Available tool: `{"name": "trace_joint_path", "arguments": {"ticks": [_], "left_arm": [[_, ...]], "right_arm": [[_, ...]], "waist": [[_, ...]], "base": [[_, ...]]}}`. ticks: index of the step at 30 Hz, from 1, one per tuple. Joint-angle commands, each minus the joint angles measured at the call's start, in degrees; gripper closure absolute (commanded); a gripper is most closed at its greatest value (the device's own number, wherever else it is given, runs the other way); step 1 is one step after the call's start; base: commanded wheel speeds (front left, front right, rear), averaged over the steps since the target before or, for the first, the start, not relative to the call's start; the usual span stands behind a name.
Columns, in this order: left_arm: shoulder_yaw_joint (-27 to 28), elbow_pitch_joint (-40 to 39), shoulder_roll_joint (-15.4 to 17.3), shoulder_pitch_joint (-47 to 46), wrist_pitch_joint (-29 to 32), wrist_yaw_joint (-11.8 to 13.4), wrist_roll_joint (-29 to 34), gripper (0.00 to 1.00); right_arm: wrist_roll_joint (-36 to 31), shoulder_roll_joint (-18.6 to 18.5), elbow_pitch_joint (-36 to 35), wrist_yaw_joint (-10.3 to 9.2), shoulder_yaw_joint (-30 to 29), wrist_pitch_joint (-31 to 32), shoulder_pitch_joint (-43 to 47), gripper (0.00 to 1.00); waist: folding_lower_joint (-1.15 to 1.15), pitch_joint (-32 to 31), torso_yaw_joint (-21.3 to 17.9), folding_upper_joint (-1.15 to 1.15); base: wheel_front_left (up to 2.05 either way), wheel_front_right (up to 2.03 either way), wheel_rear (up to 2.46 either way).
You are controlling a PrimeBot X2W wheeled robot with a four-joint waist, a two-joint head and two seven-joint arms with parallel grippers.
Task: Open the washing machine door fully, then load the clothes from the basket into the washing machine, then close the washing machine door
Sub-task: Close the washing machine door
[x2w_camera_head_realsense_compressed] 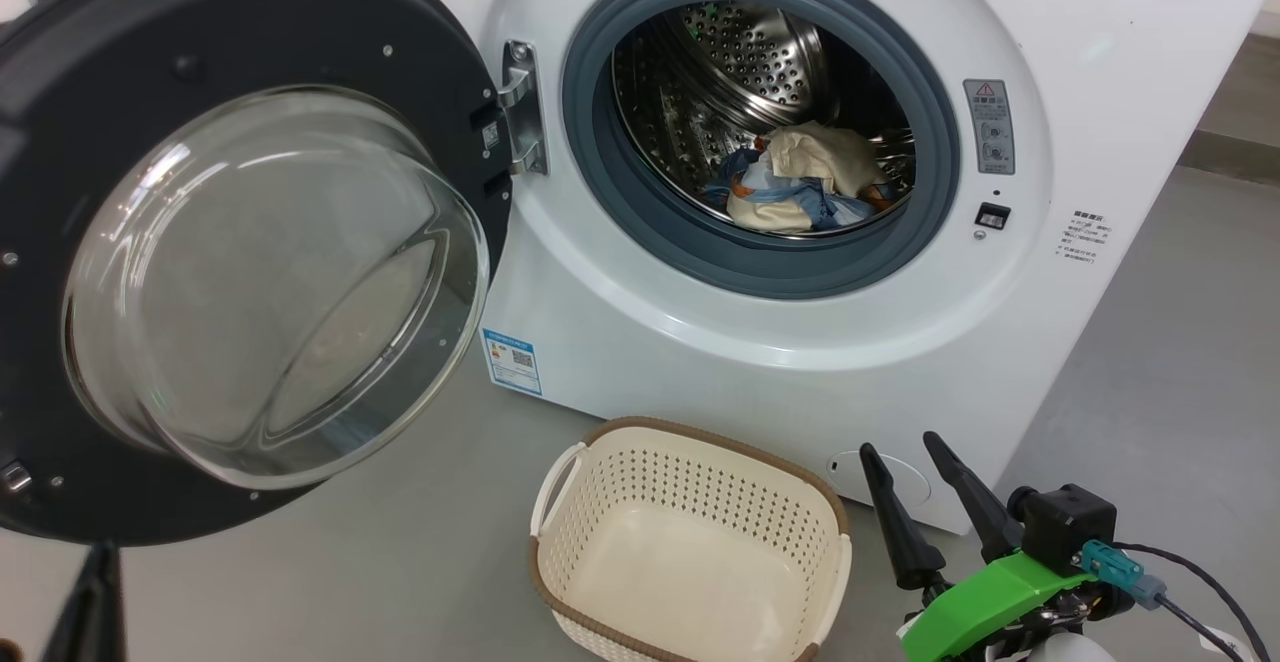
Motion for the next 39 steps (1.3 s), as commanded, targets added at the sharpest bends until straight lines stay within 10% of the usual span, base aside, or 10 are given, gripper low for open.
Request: {"name": "trace_joint_path", "arguments": {"ticks": [1,8,17,26,39], "left_arm": [[2.8,-2.2,2.5,-2.4,-0.7,0.0,0.1,1.0],[6.7,-9.5,8.8,-7.5,0.1,-1.4,-2.4,1.0],[13.5,-14.1,16.2,-19.6,6.1,-3.7,-20.8,1.0],[22.6,7.6,18.8,-32.4,16.7,-3.5,-42.7,1.0],[31.7,34.6,26.5,-38.8,21.0,-3.7,-52.5,1.0]], "right_arm": [[0.6,-0.3,-1.2,0.43,0.8,-0.5,-2.3,0.0],[0.5,-0.7,-1.4,0.43,0.6,-0.5,-1.7,0.0],[0.5,-1.8,-1.8,0.43,-0.3,-0.5,-0.2,0.0],[-0.2,-2.6,-3.1,0.43,-2.3,-0.5,3.2,0.0],[-1.5,-3.7,-3.6,0.43,-2.1,-0.5,3.2,0.0]], "waist": [[0.0,0.0,0.0,0.0],[0.0,0.0,0.1,0.0],[0.0,-0.7,-0.6,0.0],[0.0,-1.2,-2.2,0.0],[0.0,1.6,-7.3,0.0]], "base": [[0.0,0.0,0.0],[0.0,0.0,0.0],[0.0,0.0,0.0],[0.0,0.0,0.0],[0.0,0.0,0.0]]}}
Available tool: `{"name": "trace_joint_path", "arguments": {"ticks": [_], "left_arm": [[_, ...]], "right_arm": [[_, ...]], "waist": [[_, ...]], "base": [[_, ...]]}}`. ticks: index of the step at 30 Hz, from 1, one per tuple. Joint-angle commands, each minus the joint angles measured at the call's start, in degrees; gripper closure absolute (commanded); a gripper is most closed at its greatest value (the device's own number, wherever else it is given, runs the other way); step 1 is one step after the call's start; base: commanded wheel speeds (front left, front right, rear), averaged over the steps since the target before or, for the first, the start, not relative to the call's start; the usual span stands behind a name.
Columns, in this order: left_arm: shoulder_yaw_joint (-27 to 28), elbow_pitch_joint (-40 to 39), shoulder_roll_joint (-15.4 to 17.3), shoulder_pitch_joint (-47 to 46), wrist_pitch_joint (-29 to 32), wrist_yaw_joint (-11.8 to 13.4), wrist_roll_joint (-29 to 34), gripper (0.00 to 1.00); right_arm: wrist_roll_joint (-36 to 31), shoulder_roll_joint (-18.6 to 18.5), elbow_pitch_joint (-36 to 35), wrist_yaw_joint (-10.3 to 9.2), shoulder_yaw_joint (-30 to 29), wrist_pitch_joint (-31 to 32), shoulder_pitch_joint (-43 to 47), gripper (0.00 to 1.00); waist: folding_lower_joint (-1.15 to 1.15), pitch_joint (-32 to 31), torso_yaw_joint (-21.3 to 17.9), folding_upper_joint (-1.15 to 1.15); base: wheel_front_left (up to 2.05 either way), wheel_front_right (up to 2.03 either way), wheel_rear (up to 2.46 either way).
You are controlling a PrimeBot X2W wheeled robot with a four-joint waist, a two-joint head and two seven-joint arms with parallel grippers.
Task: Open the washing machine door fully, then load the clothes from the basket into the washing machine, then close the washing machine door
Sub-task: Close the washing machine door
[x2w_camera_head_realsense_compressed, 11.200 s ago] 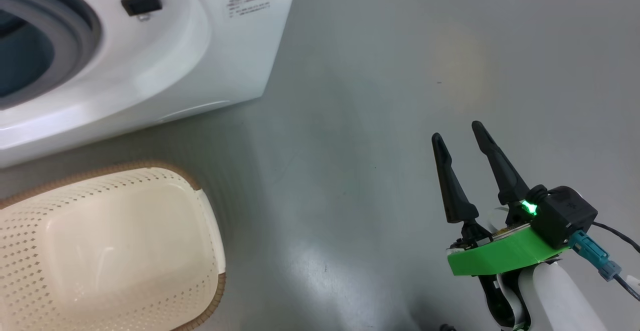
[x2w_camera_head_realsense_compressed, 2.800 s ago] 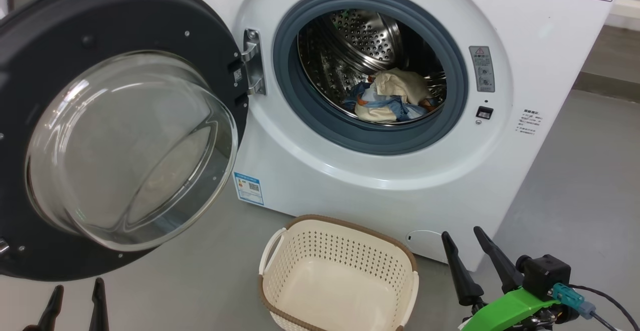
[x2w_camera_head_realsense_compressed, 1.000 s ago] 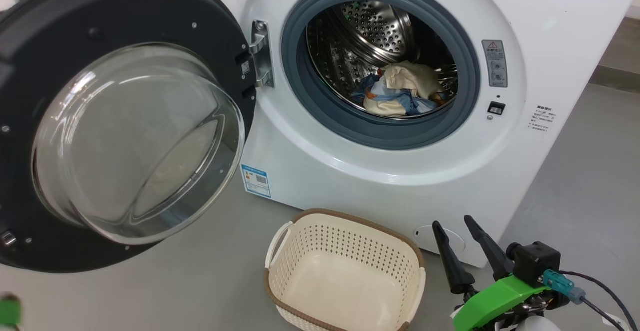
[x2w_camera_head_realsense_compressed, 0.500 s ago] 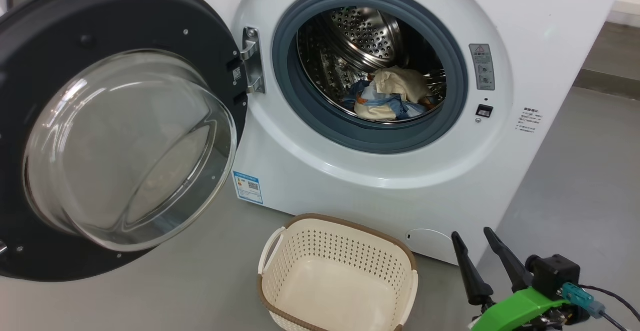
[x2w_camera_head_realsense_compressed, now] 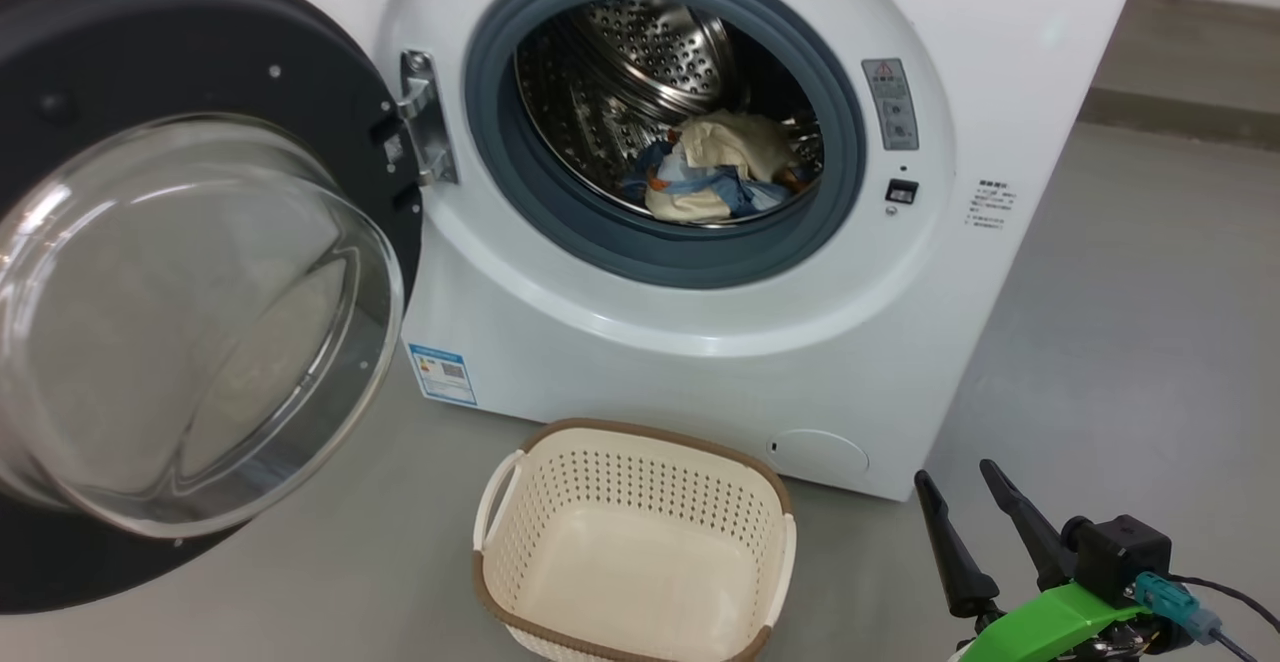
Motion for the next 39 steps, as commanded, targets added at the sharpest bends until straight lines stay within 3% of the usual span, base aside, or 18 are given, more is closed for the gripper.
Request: {"name": "trace_joint_path", "arguments": {"ticks": [1,8,26,34,39], "left_arm": [[1.0,0.3,4.4,-1.9,0.8,-0.2,-0.6,1.0],[2.7,6.5,5.1,-2.7,2.8,-0.4,-3.5,1.0],[4.8,12.6,4.9,-1.3,6.7,-0.5,-7.3,1.0],[2.9,14.3,4.7,-0.4,11.9,-0.5,-6.6,1.0],[0.2,13.5,4.4,0.7,18.8,-0.5,-5.6,1.0]], "right_arm": [[-1.0,-0.9,-1.4,0.43,1.0,-0.5,-1.5,0.0],[-2.6,-0.7,-1.1,0.43,1.0,-0.5,-3.2,0.0],[-5.3,0.1,-0.3,0.43,0.8,-0.5,-5.7,0.0],[-5.4,0.1,0.2,0.43,0.8,-0.5,-5.9,0.0],[-5.2,0.1,0.4,0.43,0.6,-0.5,-5.7,0.0]], "waist": [[0.0,1.6,-1.3,0.0],[0.0,4.6,-3.0,0.0],[0.0,8.9,-5.5,0.0],[0.0,8.5,-5.8,0.0],[0.0,8.2,-5.3,0.0]], "base": [[0.0,0.0,0.0],[0.0,0.0,0.0],[0.0,0.0,0.0],[0.0,0.0,0.0],[0.0,0.0,0.0]]}}
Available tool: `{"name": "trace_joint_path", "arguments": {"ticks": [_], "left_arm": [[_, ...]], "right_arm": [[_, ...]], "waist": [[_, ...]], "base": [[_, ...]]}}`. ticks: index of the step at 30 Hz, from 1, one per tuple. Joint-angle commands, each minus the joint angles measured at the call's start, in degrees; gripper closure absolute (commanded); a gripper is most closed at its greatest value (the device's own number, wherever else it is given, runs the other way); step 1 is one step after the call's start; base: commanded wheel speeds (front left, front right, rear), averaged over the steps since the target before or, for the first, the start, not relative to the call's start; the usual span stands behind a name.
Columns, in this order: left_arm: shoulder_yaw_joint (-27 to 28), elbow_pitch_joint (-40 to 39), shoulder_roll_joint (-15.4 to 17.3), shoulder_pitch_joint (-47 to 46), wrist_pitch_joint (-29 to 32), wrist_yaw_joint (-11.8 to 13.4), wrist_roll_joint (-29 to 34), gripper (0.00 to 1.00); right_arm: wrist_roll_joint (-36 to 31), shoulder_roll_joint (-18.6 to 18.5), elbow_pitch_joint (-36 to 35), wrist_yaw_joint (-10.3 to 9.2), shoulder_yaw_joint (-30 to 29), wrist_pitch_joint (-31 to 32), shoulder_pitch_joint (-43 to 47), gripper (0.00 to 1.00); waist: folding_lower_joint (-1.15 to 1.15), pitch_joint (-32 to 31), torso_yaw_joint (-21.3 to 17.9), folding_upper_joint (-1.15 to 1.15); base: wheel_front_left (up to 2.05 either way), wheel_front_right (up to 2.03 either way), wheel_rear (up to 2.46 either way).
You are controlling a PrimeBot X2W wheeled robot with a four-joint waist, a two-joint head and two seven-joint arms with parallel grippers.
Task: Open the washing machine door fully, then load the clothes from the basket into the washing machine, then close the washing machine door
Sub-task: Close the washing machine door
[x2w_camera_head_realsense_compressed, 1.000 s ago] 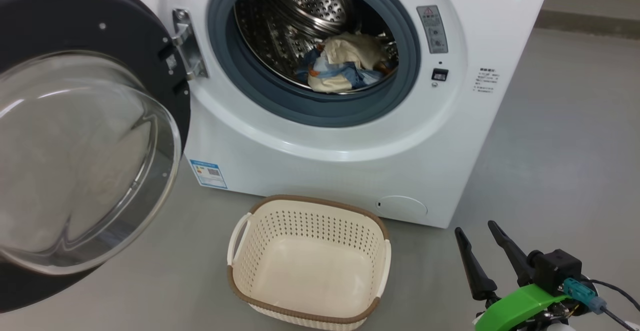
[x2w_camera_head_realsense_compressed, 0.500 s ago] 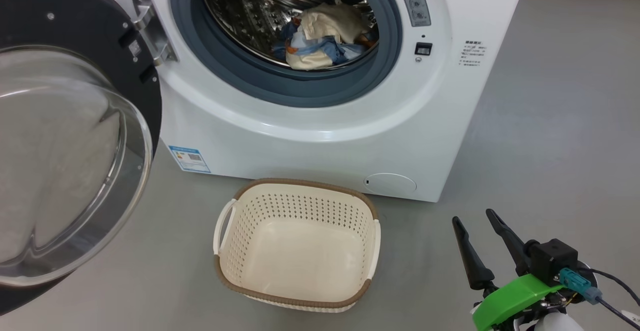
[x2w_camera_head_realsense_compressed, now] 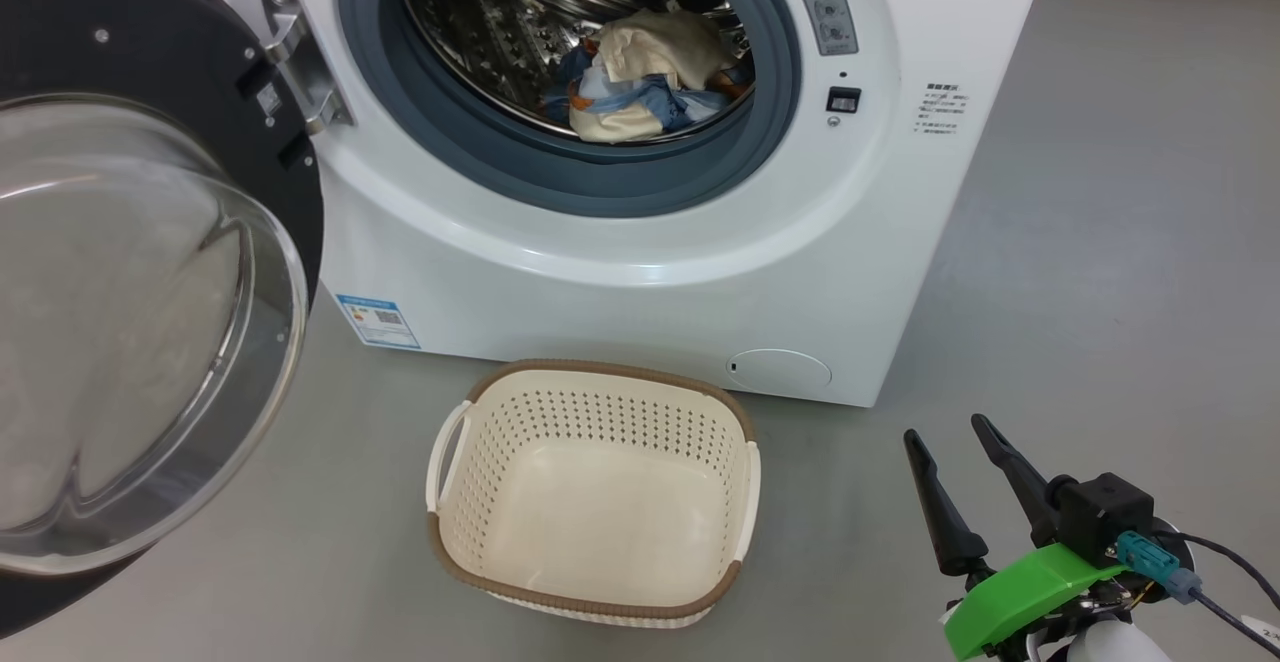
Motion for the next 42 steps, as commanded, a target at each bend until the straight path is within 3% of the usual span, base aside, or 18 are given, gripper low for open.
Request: {"name": "trace_joint_path", "arguments": {"ticks": [1,19,26,42], "left_arm": [[-0.4,-1.9,3.0,1.1,1.8,-0.3,0.8,1.0],[-5.2,-16.4,0.8,11.8,23.7,-0.3,-2.2,1.0],[-5.0,-21.5,0.2,15.1,29.3,-0.3,-4.5,1.0],[-7.2,-39.5,-7.1,23.2,40.2,-0.2,-9.0,1.0]], "right_arm": [[-0.1,-0.1,-1.1,0.43,0.8,-0.5,-1.3,0.0],[1.7,0.4,1.1,0.43,1.3,-0.5,-1.0,0.0],[3.0,0.2,0.9,0.43,1.2,-0.5,0.4,0.0],[5.2,1.0,0.2,0.43,0.8,-0.5,2.4,0.0]], "waist": [[0.0,0.0,0.2,0.0],[0.0,-2.6,1.4,0.0],[0.0,-5.0,1.7,0.0],[0.0,-7.6,2.4,0.0]], "base": [[0.0,0.0,0.0],[0.0,0.0,0.0],[0.0,0.0,0.0],[0.0,0.0,0.0]]}}
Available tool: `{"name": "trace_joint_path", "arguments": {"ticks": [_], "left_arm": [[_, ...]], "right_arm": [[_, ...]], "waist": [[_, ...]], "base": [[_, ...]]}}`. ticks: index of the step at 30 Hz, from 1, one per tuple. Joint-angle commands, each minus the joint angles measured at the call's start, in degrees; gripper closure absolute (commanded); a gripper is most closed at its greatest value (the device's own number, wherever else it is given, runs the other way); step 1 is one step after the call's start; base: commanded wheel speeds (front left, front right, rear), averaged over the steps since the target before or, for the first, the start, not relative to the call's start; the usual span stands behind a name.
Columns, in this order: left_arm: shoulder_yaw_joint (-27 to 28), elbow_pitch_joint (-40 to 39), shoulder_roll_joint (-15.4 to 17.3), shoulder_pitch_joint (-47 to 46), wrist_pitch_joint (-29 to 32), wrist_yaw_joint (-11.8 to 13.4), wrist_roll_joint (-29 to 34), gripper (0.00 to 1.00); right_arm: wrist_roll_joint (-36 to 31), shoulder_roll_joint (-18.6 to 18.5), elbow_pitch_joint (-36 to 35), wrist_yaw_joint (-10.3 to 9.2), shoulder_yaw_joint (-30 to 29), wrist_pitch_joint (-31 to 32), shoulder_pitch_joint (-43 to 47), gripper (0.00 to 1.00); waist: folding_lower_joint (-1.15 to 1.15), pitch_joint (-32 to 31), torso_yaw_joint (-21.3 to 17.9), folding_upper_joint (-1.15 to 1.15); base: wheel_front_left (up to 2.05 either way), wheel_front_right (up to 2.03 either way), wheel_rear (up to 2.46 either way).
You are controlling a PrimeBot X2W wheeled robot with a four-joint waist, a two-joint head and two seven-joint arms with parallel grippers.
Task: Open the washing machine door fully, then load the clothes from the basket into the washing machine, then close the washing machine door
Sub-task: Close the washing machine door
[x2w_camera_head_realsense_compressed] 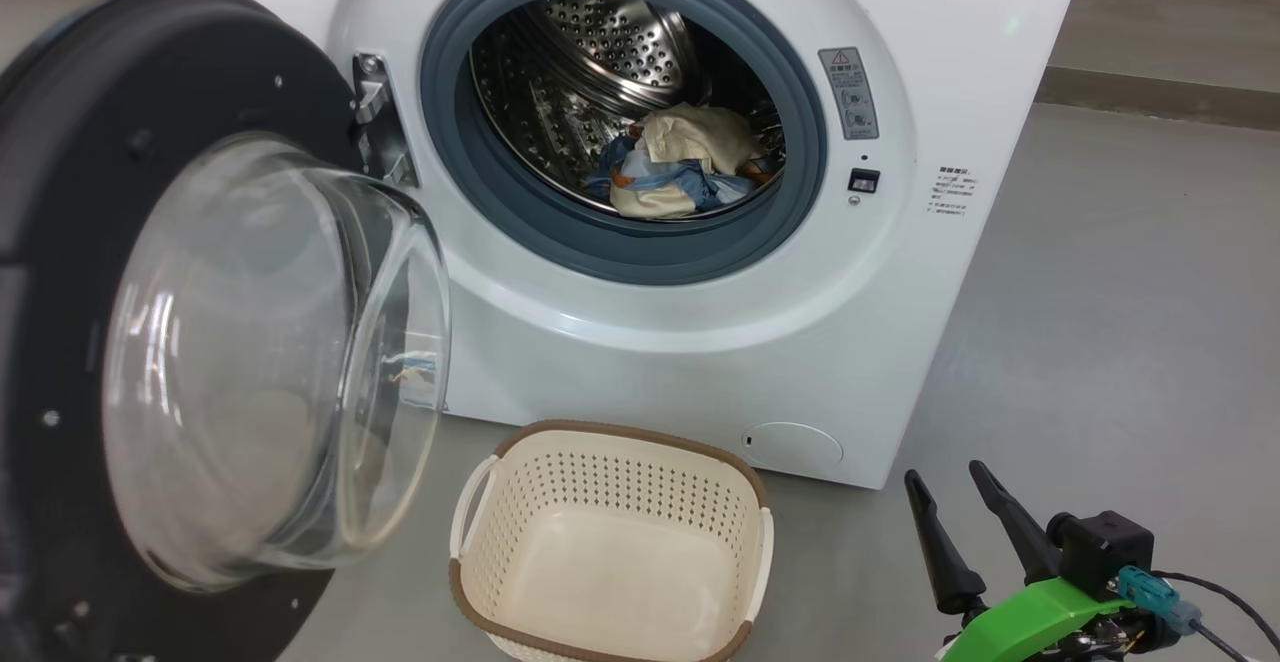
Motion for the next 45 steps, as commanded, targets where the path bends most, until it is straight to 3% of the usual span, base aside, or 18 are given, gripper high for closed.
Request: {"name": "trace_joint_path", "arguments": {"ticks": [1,15,21,33,45], "left_arm": [[1.1,-3.4,2.0,-0.9,1.3,0.0,-0.9,1.0],[-1.2,-22.6,-4.3,3.6,5.4,6.1,-4.5,1.0],[-2.2,-27.6,-6.5,4.6,5.6,7.4,-5.1,1.0],[-4.7,-30.1,-10.8,3.0,4.2,7.8,-5.4,1.0],[-4.7,-27.6,-14.1,-0.1,-0.5,6.1,-3.9,1.0]], "right_arm": [[1.1,-0.1,-1.5,0.43,0.8,-0.5,-0.5,0.0],[1.5,0.7,-2.0,0.43,0.8,-0.5,-0.3,0.0],[1.5,0.8,-2.1,0.43,0.8,-0.5,-0.5,0.0],[1.5,-0.1,-2.2,0.43,0.9,-0.5,-0.6,0.0],[1.6,-0.8,-2.2,0.43,1.5,-0.5,-0.8,0.0]], "waist": [[0.0,-0.1,-0.1,0.0],[0.0,-0.7,-4.2,0.0],[0.0,-0.8,-7.7,0.0],[0.0,-0.8,-16.2,0.0],[0.0,-0.5,-24.1,0.0]], "base": [[0.0,0.0,0.0],[0.0,0.0,0.0],[0.0,0.0,0.0],[0.0,0.0,0.0],[0.0,0.0,0.0]]}}
